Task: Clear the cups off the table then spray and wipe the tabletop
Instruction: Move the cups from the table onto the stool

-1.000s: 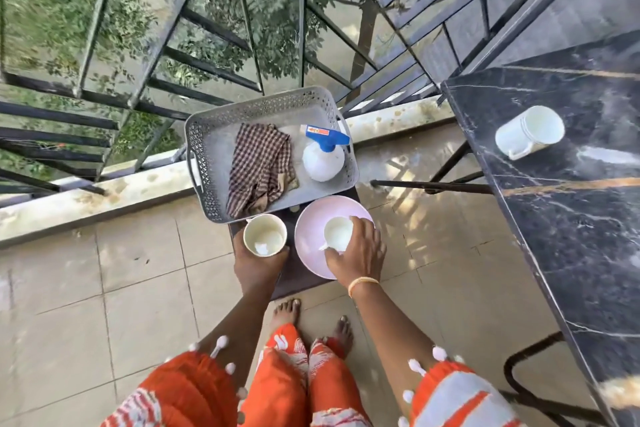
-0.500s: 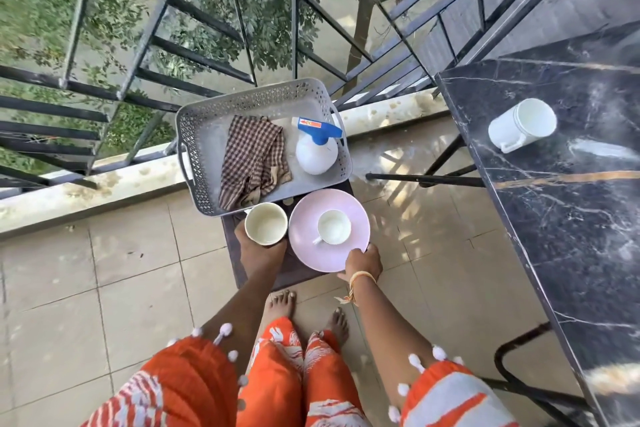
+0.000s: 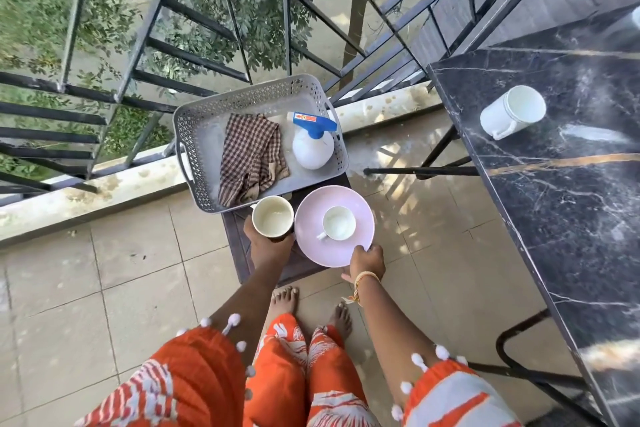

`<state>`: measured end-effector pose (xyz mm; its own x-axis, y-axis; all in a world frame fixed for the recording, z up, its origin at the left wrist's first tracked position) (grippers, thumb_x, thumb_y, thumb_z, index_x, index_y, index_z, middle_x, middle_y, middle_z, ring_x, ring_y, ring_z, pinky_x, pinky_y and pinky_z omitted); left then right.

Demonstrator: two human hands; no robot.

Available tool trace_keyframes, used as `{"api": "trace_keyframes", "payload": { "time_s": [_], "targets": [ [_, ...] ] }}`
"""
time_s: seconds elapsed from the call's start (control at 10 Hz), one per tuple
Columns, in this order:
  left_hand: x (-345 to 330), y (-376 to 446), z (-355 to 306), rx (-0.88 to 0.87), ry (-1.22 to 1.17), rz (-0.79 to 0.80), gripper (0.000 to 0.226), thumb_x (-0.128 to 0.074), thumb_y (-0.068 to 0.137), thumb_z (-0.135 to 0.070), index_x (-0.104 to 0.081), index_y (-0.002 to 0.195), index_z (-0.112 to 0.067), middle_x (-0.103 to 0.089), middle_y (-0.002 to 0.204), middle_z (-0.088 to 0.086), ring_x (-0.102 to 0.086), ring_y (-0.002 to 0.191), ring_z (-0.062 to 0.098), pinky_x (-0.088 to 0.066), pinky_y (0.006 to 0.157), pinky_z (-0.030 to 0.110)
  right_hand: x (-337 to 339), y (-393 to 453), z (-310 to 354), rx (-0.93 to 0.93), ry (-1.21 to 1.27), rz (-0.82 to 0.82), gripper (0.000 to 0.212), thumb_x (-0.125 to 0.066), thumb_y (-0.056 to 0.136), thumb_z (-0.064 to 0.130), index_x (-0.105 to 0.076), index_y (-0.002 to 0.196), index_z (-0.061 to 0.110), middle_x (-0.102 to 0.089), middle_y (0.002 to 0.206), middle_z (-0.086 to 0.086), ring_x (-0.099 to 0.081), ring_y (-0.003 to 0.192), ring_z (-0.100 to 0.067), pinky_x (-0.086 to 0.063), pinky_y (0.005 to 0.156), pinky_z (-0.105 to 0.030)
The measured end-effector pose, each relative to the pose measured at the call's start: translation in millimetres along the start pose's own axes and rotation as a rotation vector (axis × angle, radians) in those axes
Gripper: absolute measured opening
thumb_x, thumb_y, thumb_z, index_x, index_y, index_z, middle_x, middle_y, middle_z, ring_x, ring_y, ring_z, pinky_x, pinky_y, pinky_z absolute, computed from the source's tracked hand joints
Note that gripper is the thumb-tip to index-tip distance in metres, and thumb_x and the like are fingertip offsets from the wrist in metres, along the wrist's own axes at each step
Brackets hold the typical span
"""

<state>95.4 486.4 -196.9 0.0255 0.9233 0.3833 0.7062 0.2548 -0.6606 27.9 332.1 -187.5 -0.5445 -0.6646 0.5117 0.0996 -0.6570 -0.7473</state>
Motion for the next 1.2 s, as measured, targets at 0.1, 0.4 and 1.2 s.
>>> {"api": "trace_keyframes", "payload": {
  "time_s": [0.1, 0.4, 1.2],
  "targets": [
    [0, -1, -5, 0.236, 0.172, 0.154, 0.068, -0.086, 0.065, -0.022, -0.048, 0.118, -0.003, -0.06, 0.119, 0.006, -0.058, 0.112, 0.022, -0.045, 0.087, 0.03, 11, -11, 8, 0.055, -0.187, 0.013, 0.041, -0.052, 0.09, 0.02, -0.045, 0.123, -0.002, -0.056, 0.126, -0.026, -0.056, 0.112, -0.044, -0.05, 0.09, -0.048],
    [-19, -64, -66, -0.064, 0.954, 0.602, 0.042, -0.062, 0.089, -0.022, -0.058, 0.125, -0.001, -0.06, 0.13, 0.014, -0.058, 0.118, 0.031, -0.048, 0.095, 0.036, 57, -50, 44, 0.166, -0.307, -0.081, 0.054, -0.058, 0.083, 0.017, -0.043, 0.132, 0.002, -0.042, 0.138, -0.018, -0.045, 0.127, -0.038, -0.043, 0.098, -0.043],
    [-292, -180, -267, -0.607, 0.384, 0.368, 0.094, -0.091, 0.06, -0.023, -0.039, 0.138, -0.008, -0.055, 0.131, 0.014, -0.051, 0.124, 0.028, -0.039, 0.099, 0.03, 312, 89, 164, 0.754, -0.281, -0.346, 0.036, -0.054, 0.078, 0.007, -0.06, 0.11, 0.021, -0.052, 0.12, -0.007, -0.055, 0.108, -0.03, -0.047, 0.092, -0.038]
  ]
}}
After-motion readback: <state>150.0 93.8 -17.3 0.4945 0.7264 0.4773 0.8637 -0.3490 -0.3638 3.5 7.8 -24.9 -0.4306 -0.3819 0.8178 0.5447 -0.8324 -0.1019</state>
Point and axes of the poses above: each hand's wrist, its own y-axis towards the middle knuckle, its own x-axis out of the back of the hand, z = x × y, the point moved 1 cm from there along y, towards the middle knuckle
